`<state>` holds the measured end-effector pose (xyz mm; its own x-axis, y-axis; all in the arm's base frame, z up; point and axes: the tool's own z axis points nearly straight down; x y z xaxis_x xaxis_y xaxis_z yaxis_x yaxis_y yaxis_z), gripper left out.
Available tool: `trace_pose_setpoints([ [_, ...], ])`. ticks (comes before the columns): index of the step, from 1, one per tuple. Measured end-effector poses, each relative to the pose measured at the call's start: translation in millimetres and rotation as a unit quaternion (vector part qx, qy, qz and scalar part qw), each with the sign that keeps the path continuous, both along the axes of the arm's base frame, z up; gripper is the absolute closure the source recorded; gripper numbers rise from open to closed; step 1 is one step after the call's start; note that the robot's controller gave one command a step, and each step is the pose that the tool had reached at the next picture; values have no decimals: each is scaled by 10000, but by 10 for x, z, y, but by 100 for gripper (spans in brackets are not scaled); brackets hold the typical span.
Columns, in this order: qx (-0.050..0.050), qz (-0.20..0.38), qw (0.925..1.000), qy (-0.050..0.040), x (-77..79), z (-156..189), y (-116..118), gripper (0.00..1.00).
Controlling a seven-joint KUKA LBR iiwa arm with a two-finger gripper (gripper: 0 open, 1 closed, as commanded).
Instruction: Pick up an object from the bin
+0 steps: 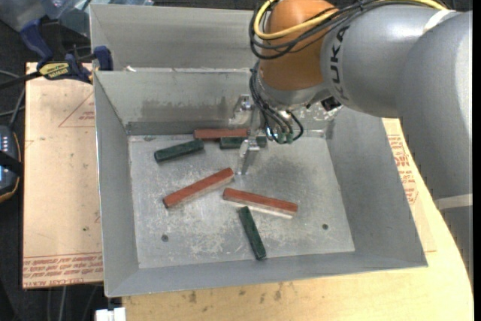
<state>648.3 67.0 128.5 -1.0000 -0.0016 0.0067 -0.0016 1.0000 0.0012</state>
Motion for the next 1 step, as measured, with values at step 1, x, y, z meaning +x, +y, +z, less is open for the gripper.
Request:
trace_pose_setpoints([
  [1,2,-4,10000,-40,20,50,-1,0],
])
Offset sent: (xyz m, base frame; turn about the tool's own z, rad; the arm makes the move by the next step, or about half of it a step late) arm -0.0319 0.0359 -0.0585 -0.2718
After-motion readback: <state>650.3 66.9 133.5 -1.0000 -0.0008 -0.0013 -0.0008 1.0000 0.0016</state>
